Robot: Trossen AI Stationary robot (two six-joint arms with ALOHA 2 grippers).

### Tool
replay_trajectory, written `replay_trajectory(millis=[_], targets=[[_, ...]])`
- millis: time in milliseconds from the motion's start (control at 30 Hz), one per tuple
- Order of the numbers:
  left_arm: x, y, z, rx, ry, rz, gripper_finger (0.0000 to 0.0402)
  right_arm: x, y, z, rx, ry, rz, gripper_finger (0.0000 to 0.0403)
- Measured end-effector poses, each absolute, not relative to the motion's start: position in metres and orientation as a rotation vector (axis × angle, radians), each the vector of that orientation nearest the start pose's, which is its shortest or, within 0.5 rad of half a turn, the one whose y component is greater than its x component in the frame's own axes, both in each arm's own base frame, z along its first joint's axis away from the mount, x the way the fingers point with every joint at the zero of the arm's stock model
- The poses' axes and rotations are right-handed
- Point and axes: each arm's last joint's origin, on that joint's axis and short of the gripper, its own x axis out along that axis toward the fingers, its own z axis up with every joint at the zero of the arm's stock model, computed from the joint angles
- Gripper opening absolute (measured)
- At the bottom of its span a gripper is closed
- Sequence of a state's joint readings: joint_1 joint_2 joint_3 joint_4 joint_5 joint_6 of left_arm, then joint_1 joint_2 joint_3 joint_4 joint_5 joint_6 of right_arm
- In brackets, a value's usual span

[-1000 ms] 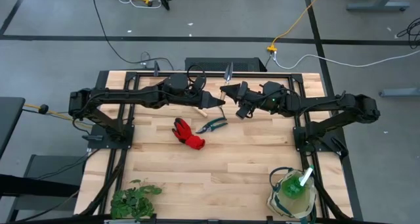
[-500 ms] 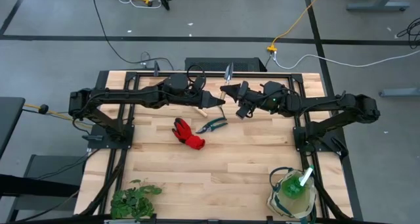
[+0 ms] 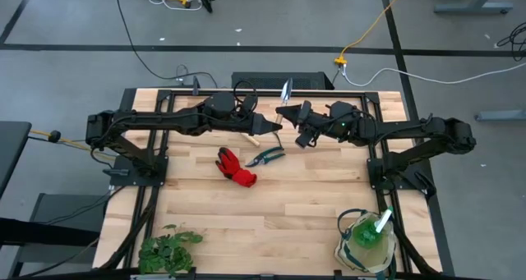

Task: Pick & Place Garden tools in Gardening bag
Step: Put the trowel into the gardening bag

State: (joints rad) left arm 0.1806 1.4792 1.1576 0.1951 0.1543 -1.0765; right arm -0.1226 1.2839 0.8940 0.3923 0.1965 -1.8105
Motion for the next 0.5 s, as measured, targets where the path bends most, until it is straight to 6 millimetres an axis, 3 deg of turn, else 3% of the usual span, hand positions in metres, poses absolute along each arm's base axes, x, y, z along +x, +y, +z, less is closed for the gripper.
replay_trajectory(millis=[500], targets=[[0.3370,0.0605,0.3334,-1.113,0.119,0.067,0.0225,0.2880,-0.0409,0.3209,-1.765,0.266,-0.242,0.0075]])
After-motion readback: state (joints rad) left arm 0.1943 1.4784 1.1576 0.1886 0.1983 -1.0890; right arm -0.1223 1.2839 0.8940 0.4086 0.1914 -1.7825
